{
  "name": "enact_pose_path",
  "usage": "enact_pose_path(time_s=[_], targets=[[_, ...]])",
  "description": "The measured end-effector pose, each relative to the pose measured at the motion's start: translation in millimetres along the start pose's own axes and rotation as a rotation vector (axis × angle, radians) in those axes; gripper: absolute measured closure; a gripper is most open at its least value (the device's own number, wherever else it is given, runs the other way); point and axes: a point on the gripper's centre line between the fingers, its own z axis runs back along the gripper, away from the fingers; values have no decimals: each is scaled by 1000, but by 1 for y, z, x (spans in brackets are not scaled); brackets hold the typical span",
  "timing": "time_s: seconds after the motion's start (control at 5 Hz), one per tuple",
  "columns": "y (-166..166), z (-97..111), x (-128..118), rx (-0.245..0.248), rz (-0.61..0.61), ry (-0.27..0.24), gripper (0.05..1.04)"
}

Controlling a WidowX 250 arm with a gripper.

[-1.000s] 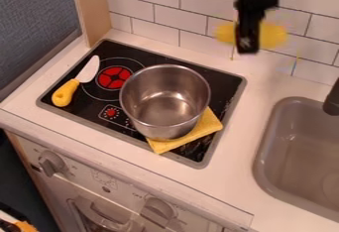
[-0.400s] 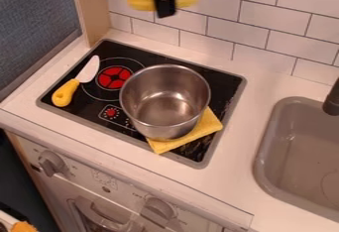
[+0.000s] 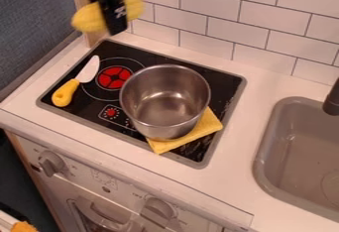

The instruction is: Put the object between the knife and the silver pot that is on the yellow cloth

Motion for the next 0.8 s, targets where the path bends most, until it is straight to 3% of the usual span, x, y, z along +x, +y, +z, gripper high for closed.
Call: enact_pose_path(time_s=[0.2,0.4,0.8], targets=[[-3,-1,-14,52,159,-22,439],[-4,-11,-25,64,280,-2,439],[0,-64,-30,-3,335,33,439]])
